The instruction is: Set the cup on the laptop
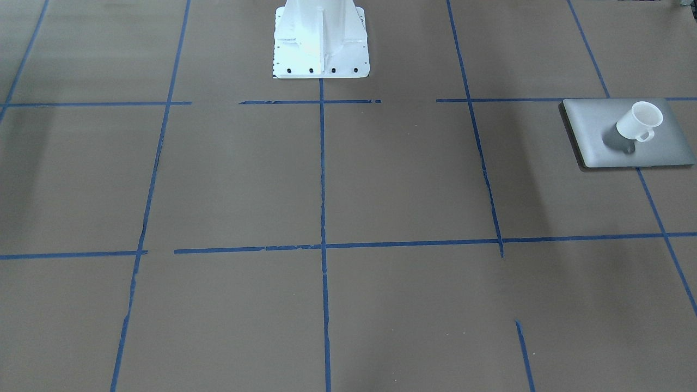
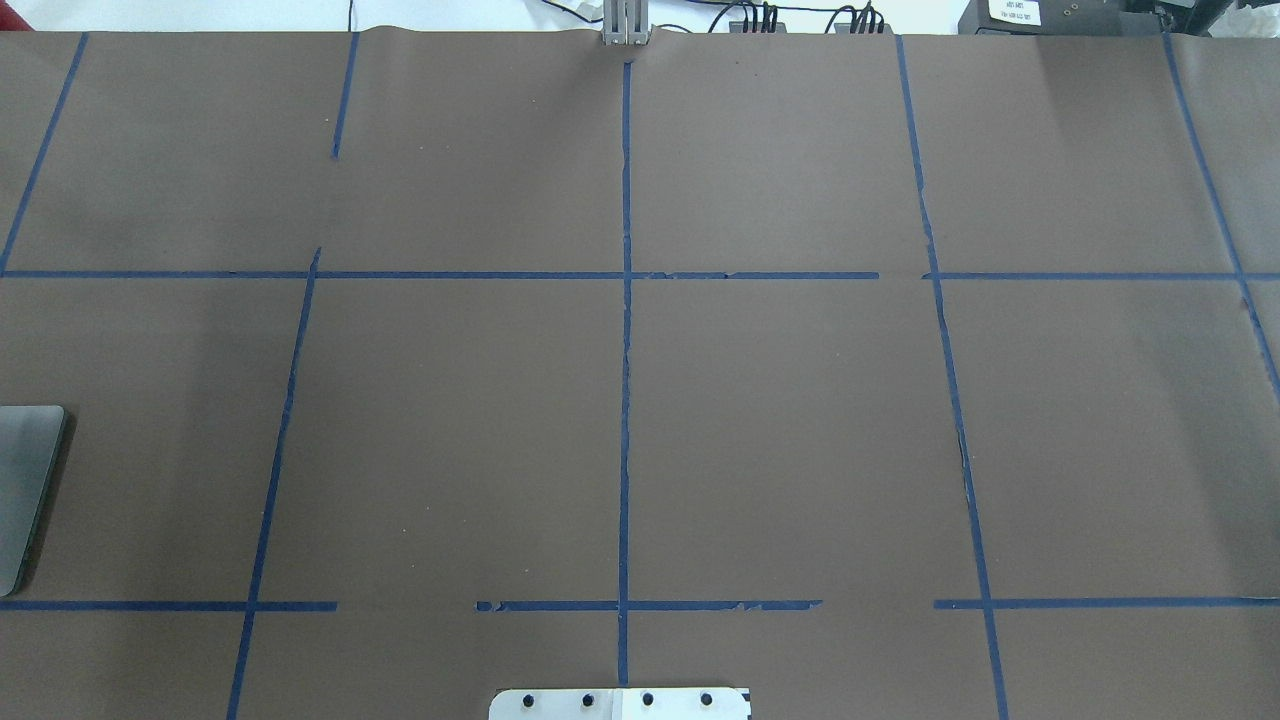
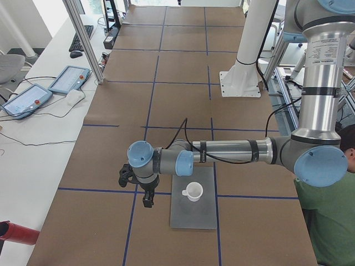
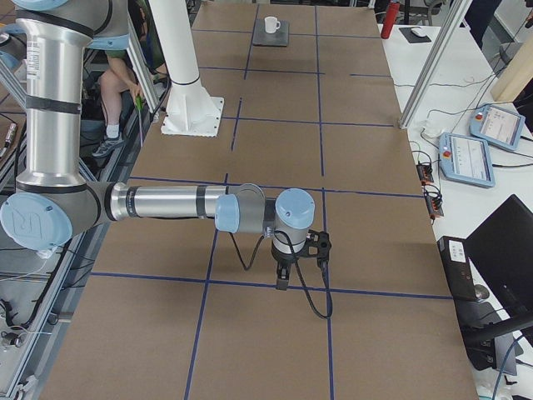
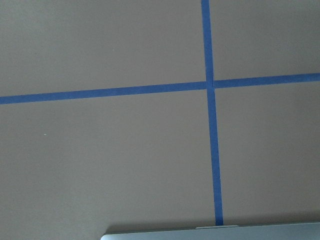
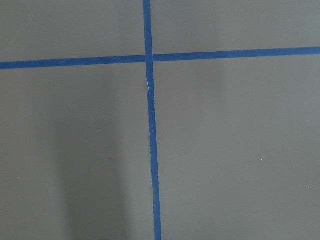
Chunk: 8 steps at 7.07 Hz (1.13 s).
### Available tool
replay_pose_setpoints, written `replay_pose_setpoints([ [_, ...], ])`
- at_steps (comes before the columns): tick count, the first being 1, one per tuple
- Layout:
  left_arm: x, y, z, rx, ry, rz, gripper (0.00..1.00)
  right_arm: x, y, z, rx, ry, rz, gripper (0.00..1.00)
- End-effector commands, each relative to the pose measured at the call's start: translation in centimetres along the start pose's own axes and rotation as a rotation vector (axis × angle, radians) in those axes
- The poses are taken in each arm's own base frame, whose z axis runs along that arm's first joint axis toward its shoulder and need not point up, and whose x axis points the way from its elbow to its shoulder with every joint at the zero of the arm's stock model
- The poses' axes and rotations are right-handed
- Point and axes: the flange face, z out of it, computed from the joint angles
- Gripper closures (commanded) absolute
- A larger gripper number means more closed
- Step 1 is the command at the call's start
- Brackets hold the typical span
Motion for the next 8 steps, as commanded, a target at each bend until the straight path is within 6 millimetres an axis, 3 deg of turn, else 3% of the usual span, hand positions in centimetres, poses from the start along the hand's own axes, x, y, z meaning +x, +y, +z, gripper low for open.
replay_pose_setpoints([
  [1,0.0,0.5,-4.0,0.033,0.008,-0.027,0.0,0.0,0.0,0.0,0.0,0.0,0.0,0.0],
  [3,1.3,-0.5,-5.5,0.062,0.002,0.008,0.0,0.0,0.0,0.0,0.0,0.0,0.0,0.0],
  [4,-0.2,1.5,-3.6,0.025,0.003,-0.02,0.0,0.0,0.0,0.0,0.0,0.0,0.0,0.0],
  [8,-0.2,2.4,-3.3,0.016,0.01,-0.028,0.0,0.0,0.0,0.0,0.0,0.0,0.0,0.0],
])
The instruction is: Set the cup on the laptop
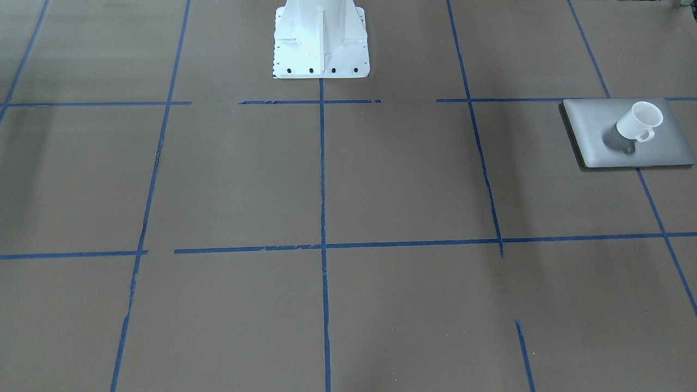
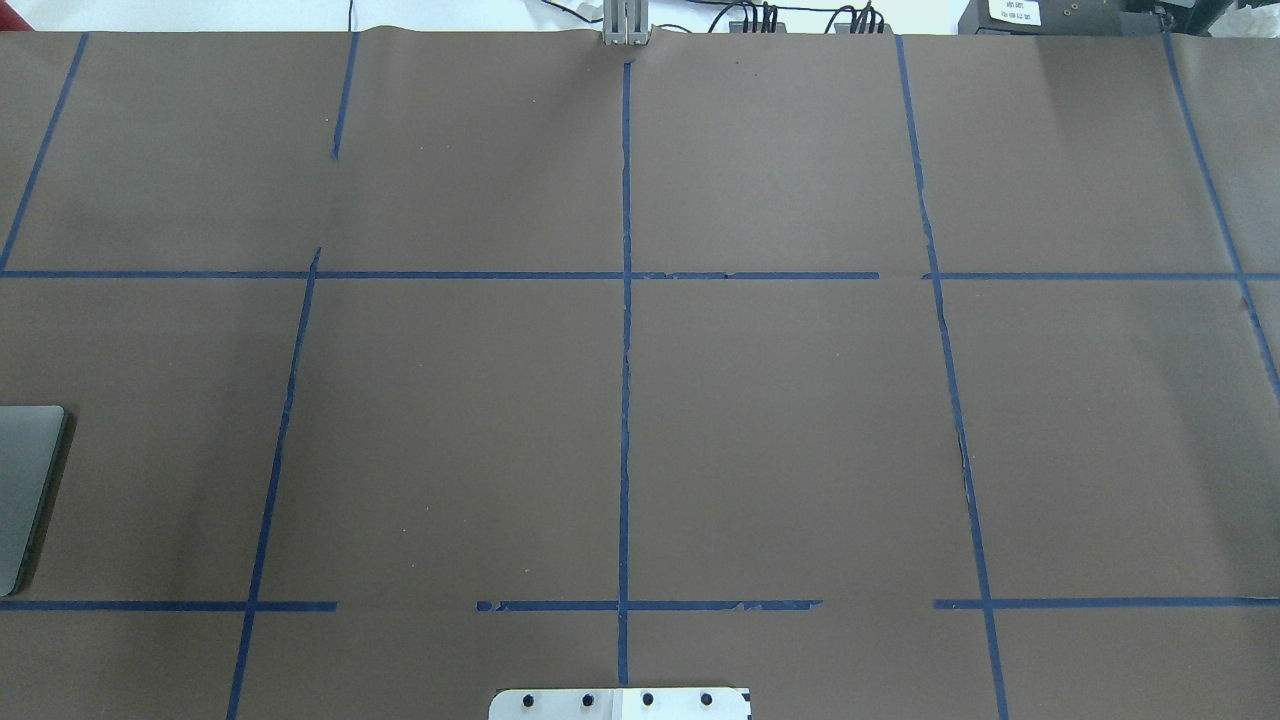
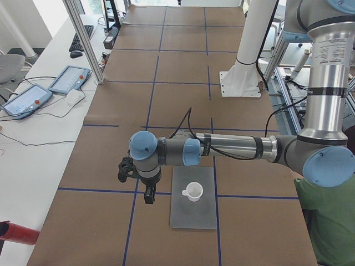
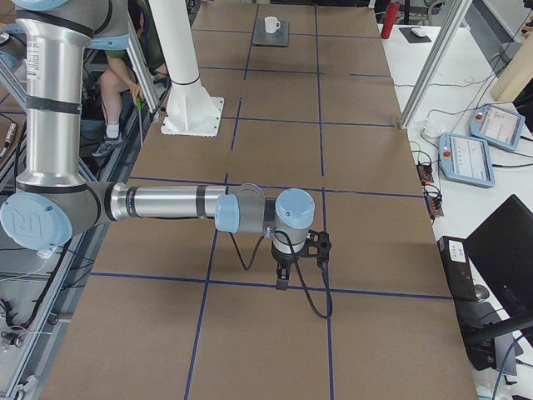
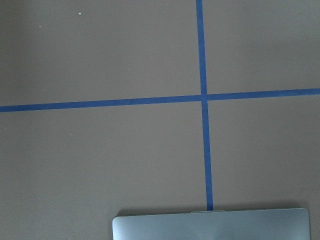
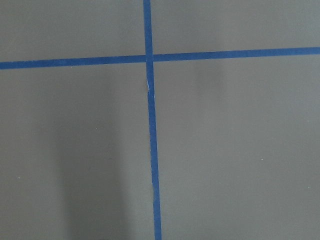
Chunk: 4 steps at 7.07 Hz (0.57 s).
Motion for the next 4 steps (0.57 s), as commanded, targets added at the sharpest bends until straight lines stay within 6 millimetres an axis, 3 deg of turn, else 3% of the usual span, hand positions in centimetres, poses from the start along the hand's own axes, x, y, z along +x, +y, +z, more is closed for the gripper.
replay_pose_setpoints([
  [1,0.0,0.3,0.2,-0.005,0.003,-0.004,0.0,0.0,0.0,0.0,0.0,0.0,0.0,0.0],
  [4,1.3,-0.1,1.2,-0.02,0.041,0.021,0.0,0.0,0.0,0.0,0.0,0.0,0.0,0.0],
])
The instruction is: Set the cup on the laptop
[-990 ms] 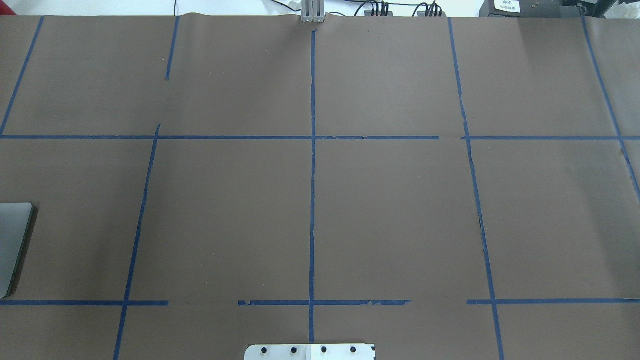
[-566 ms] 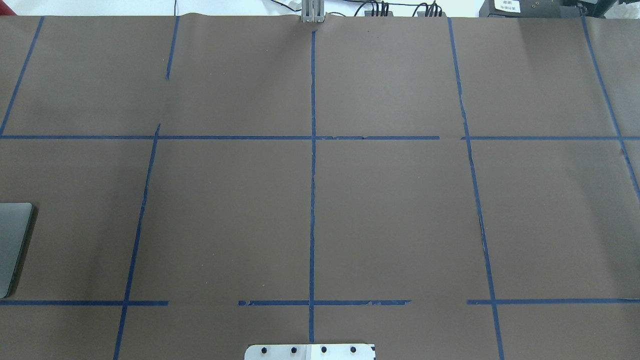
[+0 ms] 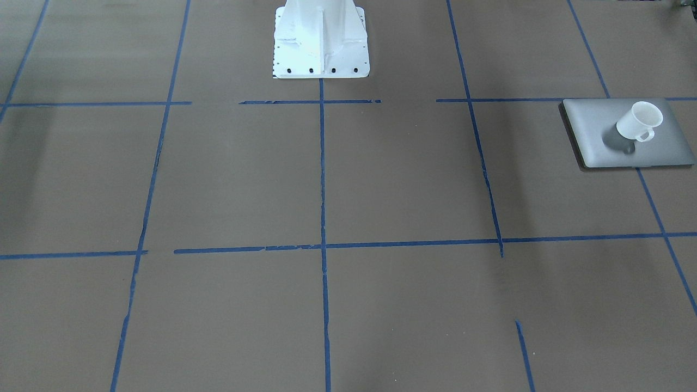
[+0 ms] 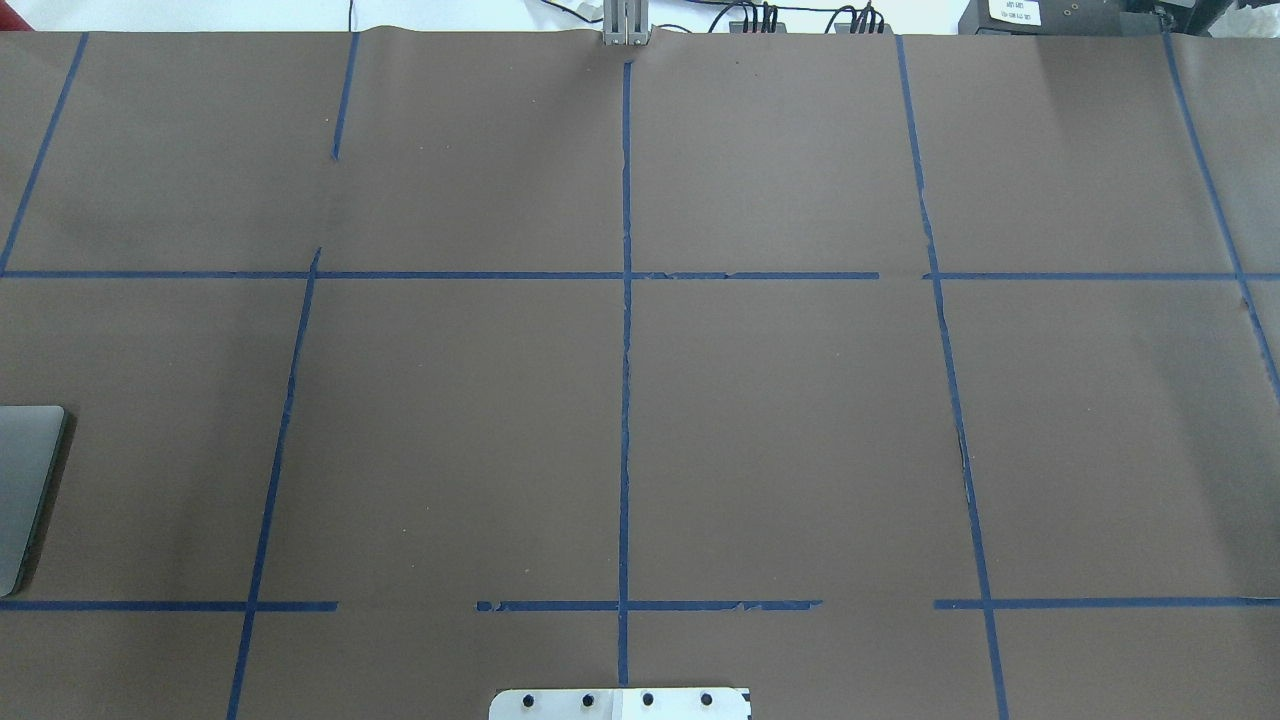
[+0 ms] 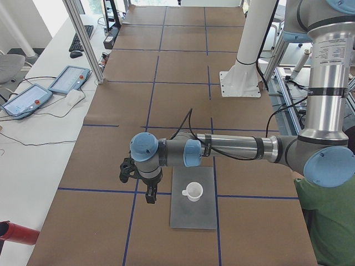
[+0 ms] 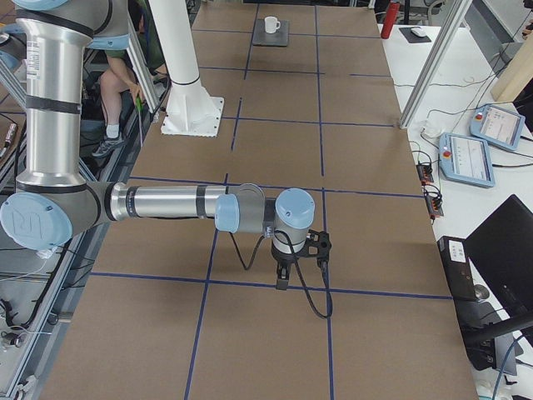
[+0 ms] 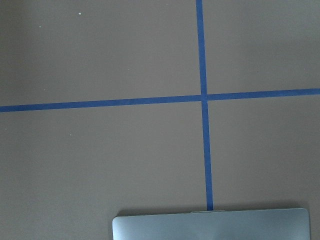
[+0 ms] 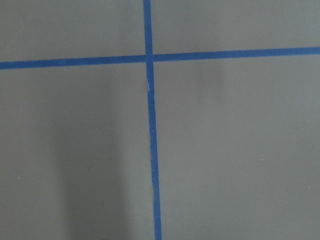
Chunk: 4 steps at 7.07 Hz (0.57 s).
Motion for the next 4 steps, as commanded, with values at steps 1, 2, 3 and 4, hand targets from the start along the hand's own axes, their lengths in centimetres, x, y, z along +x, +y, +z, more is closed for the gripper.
replay_pose_setpoints([
  [1,1.2,-0.3,0.84,-0.016,0.012,0.024,0.0,0.0,0.0,0.0,0.0,0.0,0.0,0.0],
  [2,1.1,-0.27,0.95,-0.018,0.012,0.02,0.0,0.0,0.0,0.0,0.0,0.0,0.0,0.0],
  [3,0.96,-0.18,1.1,-0.02,0.012,0.021,0.0,0.0,0.0,0.0,0.0,0.0,0.0,0.0],
  [4,0.9,-0.17,1.15,-0.021,0.012,0.02,0.0,0.0,0.0,0.0,0.0,0.0,0.0,0.0],
])
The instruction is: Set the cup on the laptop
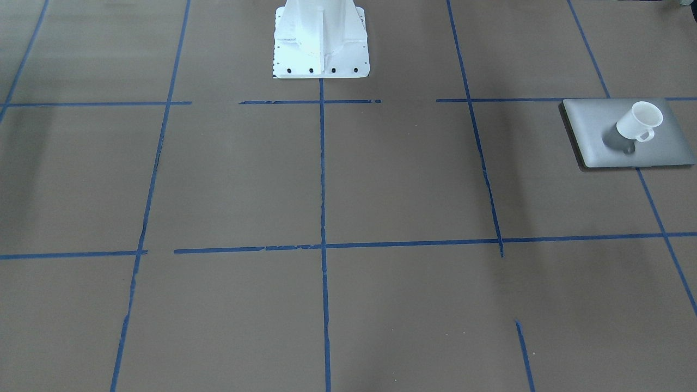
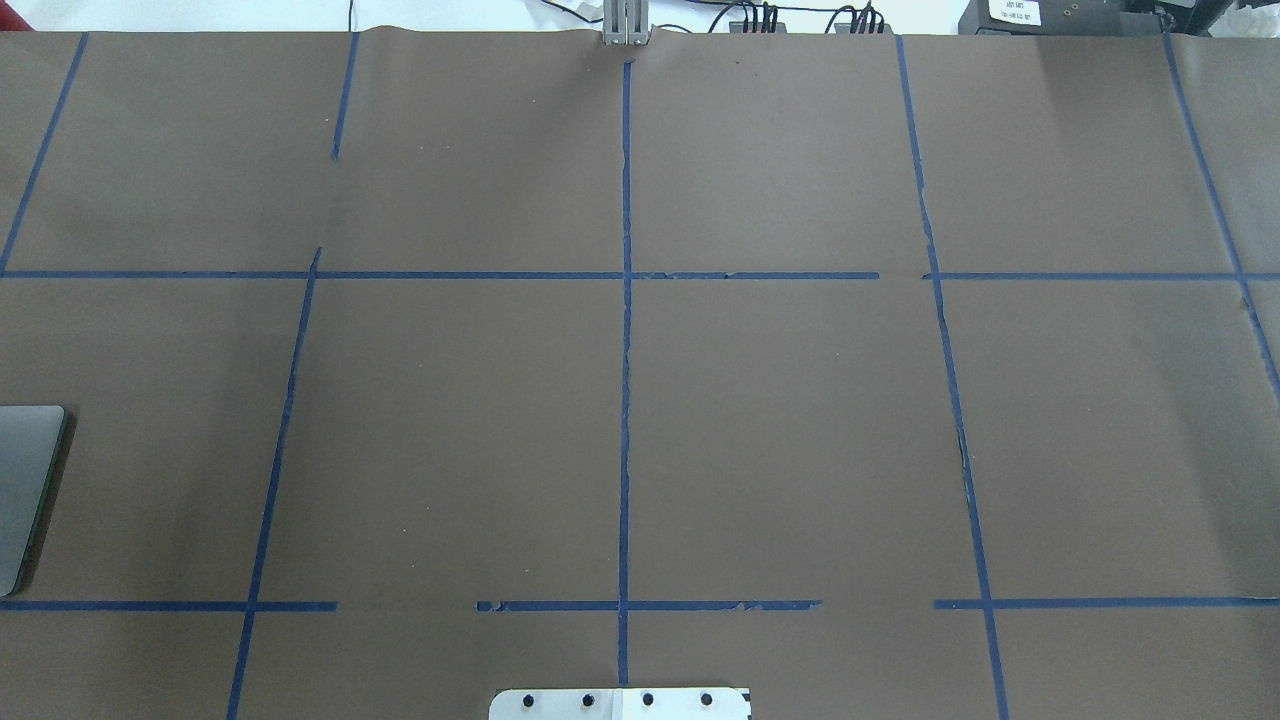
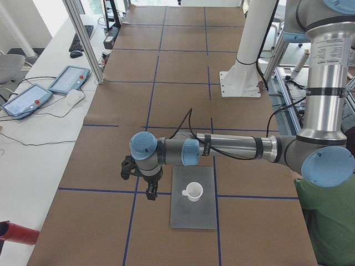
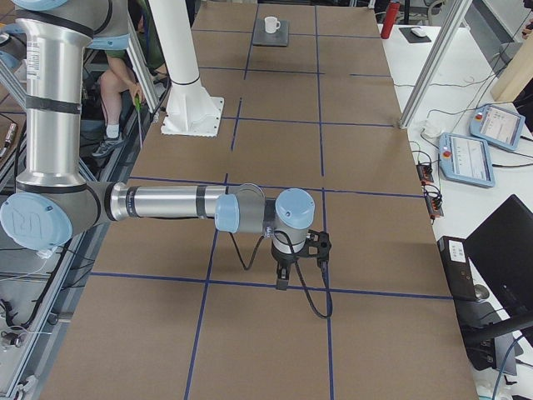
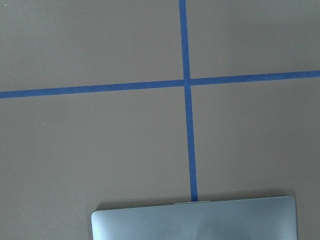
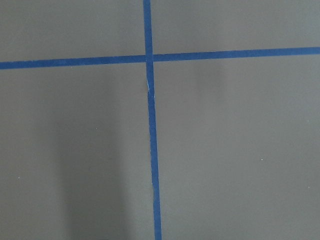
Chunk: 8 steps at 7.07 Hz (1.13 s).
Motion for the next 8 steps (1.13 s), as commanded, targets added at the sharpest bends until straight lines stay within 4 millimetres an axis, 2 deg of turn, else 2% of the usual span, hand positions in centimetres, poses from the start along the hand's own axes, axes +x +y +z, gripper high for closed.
replay_pose_setpoints([
  [1,-0.07,0.03,0.12,-0.002,0.0,0.0,0.0,0.0,0.0,0.0,0.0,0.0,0.0,0.0],
  [8,-0.14,-0.04,0.18,0.004,0.0,0.005,0.0,0.0,0.0,0.0,0.0,0.0,0.0,0.0],
])
